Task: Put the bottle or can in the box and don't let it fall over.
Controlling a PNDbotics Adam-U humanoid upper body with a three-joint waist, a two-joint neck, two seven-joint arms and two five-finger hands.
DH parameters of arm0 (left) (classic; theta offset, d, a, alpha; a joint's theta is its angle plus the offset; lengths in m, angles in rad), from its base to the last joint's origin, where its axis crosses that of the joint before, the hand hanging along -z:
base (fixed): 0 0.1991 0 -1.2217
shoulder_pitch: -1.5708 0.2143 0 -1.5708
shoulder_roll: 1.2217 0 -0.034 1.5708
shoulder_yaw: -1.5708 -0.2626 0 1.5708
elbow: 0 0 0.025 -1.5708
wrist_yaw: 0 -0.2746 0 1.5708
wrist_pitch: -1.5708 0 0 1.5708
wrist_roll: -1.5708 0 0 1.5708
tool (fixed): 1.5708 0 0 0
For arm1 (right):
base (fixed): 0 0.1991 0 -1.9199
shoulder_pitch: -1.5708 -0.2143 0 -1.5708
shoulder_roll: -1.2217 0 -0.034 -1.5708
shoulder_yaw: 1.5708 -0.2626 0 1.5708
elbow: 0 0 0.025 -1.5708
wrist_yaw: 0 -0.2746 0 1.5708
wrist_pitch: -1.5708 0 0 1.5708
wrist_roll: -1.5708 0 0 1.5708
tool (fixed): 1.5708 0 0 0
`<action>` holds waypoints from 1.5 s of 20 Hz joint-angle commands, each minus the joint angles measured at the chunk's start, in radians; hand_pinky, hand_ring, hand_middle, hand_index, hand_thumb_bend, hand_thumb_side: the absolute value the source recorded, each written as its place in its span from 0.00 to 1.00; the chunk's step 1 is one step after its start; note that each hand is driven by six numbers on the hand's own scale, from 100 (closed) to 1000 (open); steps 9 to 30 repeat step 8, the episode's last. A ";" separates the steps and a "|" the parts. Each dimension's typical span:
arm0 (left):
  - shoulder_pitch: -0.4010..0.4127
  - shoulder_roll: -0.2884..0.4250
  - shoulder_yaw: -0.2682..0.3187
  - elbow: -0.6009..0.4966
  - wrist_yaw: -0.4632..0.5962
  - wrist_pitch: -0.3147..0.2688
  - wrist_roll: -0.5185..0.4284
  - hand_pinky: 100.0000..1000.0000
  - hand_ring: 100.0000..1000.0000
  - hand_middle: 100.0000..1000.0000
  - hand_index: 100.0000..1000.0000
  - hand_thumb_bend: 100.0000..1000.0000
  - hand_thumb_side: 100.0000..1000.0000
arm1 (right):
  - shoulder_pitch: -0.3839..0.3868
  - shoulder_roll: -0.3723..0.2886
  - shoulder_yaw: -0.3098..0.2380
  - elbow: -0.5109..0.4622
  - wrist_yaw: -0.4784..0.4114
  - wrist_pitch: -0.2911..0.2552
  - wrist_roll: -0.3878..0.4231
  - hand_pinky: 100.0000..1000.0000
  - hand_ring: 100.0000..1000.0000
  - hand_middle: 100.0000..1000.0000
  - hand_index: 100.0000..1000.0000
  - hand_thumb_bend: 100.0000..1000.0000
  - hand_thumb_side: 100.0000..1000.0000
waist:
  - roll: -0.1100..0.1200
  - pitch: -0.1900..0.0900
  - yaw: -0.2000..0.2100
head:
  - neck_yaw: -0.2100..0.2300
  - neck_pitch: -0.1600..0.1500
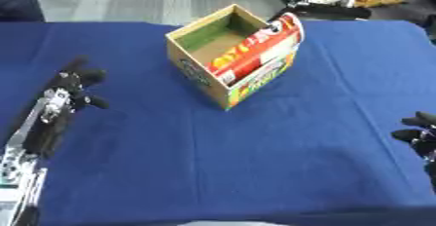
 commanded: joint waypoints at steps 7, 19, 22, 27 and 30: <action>-0.013 -0.003 -0.002 -0.011 -0.010 0.000 -0.013 0.56 0.87 0.76 1.00 0.00 0.83 | -0.011 -0.012 -0.007 -0.019 0.004 -0.001 0.001 0.76 0.63 0.68 0.80 0.00 0.65 | 0.004 -0.010 -0.004 | -0.006 0.008; -0.012 -0.003 -0.001 -0.011 -0.011 0.000 -0.014 0.56 0.87 0.76 1.00 0.00 0.83 | -0.011 -0.012 -0.008 -0.020 0.004 -0.001 0.002 0.77 0.63 0.68 0.80 0.00 0.66 | 0.004 -0.010 -0.004 | -0.007 0.006; -0.012 -0.003 -0.001 -0.011 -0.011 0.000 -0.014 0.56 0.87 0.76 1.00 0.00 0.83 | -0.011 -0.012 -0.008 -0.020 0.004 -0.001 0.002 0.77 0.63 0.68 0.80 0.00 0.66 | 0.004 -0.010 -0.004 | -0.007 0.006; -0.012 -0.003 -0.001 -0.011 -0.011 0.000 -0.014 0.56 0.87 0.76 1.00 0.00 0.83 | -0.011 -0.012 -0.008 -0.020 0.004 -0.001 0.002 0.77 0.63 0.68 0.80 0.00 0.66 | 0.004 -0.010 -0.004 | -0.007 0.006; -0.012 -0.003 -0.001 -0.011 -0.011 0.000 -0.014 0.56 0.87 0.76 1.00 0.00 0.83 | -0.011 -0.012 -0.008 -0.020 0.004 -0.001 0.002 0.77 0.63 0.68 0.80 0.00 0.66 | 0.004 -0.010 -0.004 | -0.007 0.006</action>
